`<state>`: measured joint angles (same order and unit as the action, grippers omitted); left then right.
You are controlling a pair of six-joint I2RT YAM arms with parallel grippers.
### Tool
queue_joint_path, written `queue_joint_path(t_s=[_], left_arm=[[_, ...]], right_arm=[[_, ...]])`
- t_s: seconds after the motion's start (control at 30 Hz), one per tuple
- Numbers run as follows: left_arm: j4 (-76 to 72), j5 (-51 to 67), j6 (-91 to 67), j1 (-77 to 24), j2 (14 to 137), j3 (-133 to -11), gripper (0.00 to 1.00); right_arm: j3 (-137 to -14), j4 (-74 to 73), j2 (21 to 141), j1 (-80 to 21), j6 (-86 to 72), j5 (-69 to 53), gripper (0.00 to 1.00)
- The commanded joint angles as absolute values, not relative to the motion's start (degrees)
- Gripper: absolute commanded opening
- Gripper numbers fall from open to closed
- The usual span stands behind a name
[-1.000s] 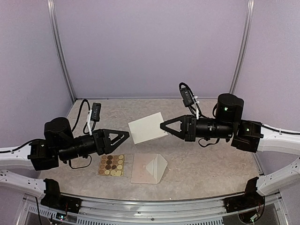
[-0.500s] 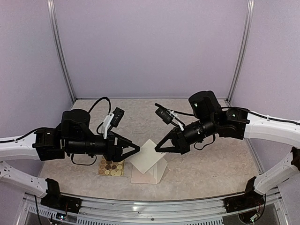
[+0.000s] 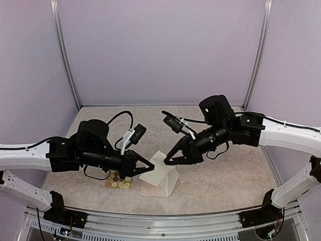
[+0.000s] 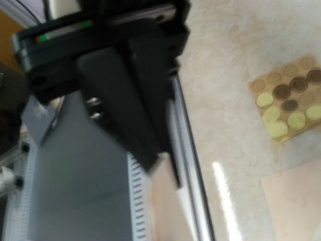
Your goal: Place the letter into the envelope and seal it
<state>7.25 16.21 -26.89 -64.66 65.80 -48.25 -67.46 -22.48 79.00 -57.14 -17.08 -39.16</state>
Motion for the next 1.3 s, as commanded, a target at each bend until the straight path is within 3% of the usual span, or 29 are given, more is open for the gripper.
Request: queue_joint_path(t_s=[0.0, 0.07, 0.13, 0.33, 0.7, 0.9, 1.17, 1.27], left_arm=[[-0.42, 14.94, -29.41, -64.81, 63.72, -46.67, 0.00], [-3.89, 12.21, -31.35, -64.78, 62.49, -44.79, 0.00], [-8.73, 9.24, -34.00, -64.80, 61.13, -42.12, 0.00], [-23.70, 1.11, -40.37, -64.95, 57.06, -35.69, 0.00], [-27.31, -1.15, -41.90, -65.43, 56.52, -34.89, 0.00], [-28.92, 1.32, -42.36, -65.44, 56.75, -34.63, 0.00], [-28.87, 2.16, -41.92, -65.43, 57.95, -35.06, 0.00], [-28.32, 2.99, -42.39, -65.43, 58.81, -35.15, 0.00]], right_arm=[[-66.19, -18.57, 76.14, -55.64, -20.60, -33.17, 0.45], [-62.84, -13.20, 73.45, -54.44, -25.42, -30.71, 0.73], [-58.83, -5.90, 70.45, -54.03, -30.84, -26.04, 0.80], [-44.24, 18.92, 64.39, -54.12, -48.07, -15.28, 0.78], [-46.85, 31.94, 72.43, -58.81, -51.08, -19.36, 0.78], [-49.20, 34.13, 76.06, -59.31, -51.40, -23.15, 0.65], [-51.13, 36.41, 78.77, -59.50, -51.76, -25.75, 0.27], [-51.07, 36.92, 78.98, -59.50, -52.10, -25.37, 0.02]])
